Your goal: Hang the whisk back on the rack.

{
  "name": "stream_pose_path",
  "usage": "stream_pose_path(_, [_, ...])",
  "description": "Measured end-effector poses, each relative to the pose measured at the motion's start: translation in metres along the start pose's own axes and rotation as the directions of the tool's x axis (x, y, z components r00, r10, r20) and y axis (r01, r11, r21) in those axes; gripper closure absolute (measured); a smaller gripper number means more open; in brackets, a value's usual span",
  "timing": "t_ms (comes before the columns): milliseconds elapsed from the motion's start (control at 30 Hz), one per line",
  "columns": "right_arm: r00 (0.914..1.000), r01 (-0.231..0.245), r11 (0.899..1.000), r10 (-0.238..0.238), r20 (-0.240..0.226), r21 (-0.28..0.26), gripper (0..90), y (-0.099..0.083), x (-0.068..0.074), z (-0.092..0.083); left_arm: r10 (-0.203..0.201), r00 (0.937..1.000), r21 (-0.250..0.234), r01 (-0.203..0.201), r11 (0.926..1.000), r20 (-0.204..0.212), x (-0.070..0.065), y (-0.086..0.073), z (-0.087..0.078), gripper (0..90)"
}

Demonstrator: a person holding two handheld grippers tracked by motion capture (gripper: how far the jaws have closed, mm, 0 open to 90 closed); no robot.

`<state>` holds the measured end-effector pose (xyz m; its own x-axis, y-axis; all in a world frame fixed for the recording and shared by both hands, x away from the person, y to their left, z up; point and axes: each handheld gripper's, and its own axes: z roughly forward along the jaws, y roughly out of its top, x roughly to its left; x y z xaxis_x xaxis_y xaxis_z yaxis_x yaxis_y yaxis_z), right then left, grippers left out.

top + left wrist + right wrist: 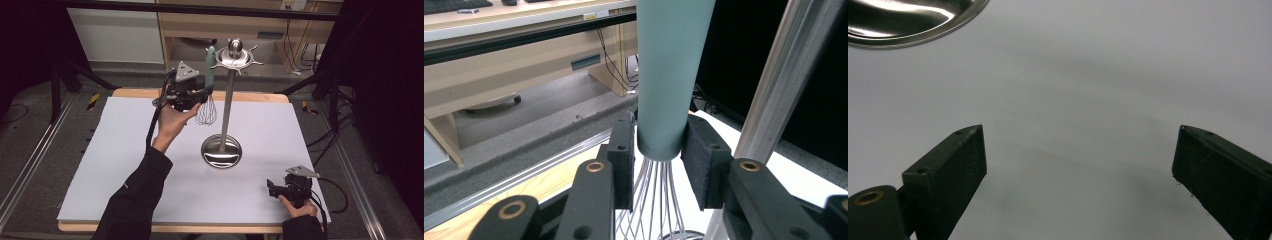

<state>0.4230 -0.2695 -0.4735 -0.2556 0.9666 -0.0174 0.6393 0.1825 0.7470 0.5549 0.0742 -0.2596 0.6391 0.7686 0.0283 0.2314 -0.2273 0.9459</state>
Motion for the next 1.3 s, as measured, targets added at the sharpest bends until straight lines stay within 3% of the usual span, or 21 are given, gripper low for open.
stream_pose_path(300, [1.0000,-0.005,1.000,0.005,0.002,0.000,7.7,0.000,0.000,0.000,0.006,1.0000,-0.003,-0.006,1.0000,-0.005,0.000,-0.003,-0.009,59.9])
stream_pose_path(667, [1.0000,-0.005,1.000,0.005,0.007,0.001,7.7,0.000,0.000,0.001,0.005,1.0000,0.032,-0.005,0.9995,0.003,0.011,-0.026,-0.038,52.0])
stream_pose_path(1033, [0.9999,-0.007,1.000,0.007,0.014,0.005,7.6,-0.001,-0.001,0.001,-0.030,0.9994,0.060,0.029,0.9978,0.017,0.022,-0.069,-0.068,46.2])
stream_pose_path(1300, [0.9997,-0.006,1.000,0.006,0.023,0.010,7.6,-0.002,-0.002,0.002,-0.073,0.9973,0.089,0.073,0.9933,-0.004,0.033,-0.107,-0.080,41.2])
